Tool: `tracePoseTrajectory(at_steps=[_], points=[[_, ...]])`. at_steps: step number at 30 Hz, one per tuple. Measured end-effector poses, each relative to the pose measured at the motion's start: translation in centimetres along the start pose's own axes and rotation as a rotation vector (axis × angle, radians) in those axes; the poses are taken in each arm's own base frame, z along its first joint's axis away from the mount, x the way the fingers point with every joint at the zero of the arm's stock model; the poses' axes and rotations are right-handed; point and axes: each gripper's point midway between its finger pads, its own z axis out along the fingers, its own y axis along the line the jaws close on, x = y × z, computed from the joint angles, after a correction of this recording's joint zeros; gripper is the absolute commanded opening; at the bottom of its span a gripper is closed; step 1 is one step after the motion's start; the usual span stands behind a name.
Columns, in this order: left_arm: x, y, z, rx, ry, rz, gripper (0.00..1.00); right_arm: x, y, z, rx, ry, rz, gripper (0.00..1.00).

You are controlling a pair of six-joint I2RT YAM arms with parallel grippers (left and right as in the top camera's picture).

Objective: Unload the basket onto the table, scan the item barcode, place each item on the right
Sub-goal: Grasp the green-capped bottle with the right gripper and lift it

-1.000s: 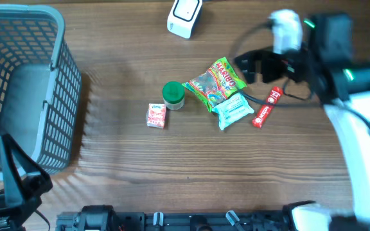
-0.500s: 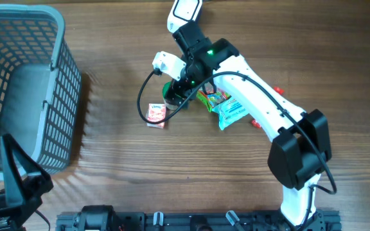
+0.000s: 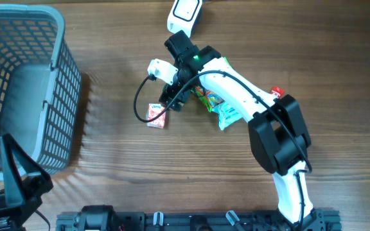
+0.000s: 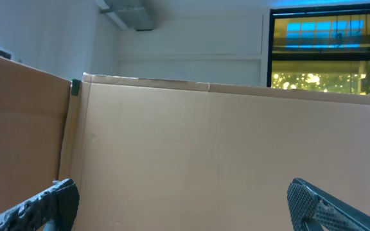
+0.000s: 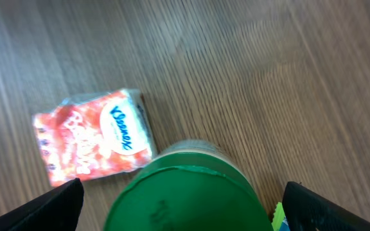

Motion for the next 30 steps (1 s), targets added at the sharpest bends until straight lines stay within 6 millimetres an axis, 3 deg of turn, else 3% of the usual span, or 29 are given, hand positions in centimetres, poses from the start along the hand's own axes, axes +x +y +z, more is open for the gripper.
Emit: tracePoseTrajectory(at_steps=[1, 4, 9, 12, 20, 22, 23, 27, 30], points=[[0.0, 0.0, 0.0, 0.000, 0.000, 0.000, 1.00, 0.2, -0.2, 0.2, 0.007, 0.010, 0.010, 0.98], [0.0, 0.0, 0.0, 0.000, 0.000, 0.000, 1.00, 0.5, -0.5, 0.3, 0.027, 0.024, 0.031, 0.78], [0.0, 0.0, 0.0, 0.000, -0.001, 0.000, 1.00, 0.1, -1.1, 0.3, 0.056, 0.008, 0.088, 0.74], [-0.1, 0.0, 0.0, 0.000, -0.003, -0.001, 1.00, 0.2, -1.3, 0.3, 0.069, 0.014, 0.167, 0.74], [-0.1, 0.0, 0.0, 0.000, -0.003, -0.001, 1.00, 2.2, -4.4, -0.8, 0.288, 0.062, 0.639, 0.74], [-0.1, 0.0, 0.0, 0.000, -0.003, -0.001, 1.00, 2.5, -4.3, -0.8, 0.297, 0.057, 0.765, 0.78], [-0.1, 0.0, 0.0, 0.000, -0.003, -0.001, 1.00, 2.5, -4.2, -0.8, 0.295, 0.052, 0.826, 1.00], [-0.1, 0.0, 0.0, 0.000, -0.003, -0.001, 1.00, 2.0, -2.9, -0.5, 0.214, 0.031, 1.010, 1.00], [-0.1, 0.0, 0.0, 0.000, -0.004, -0.001, 1.00, 2.9, -1.6, -0.5, 0.178, 0.083, 1.094, 1.00]])
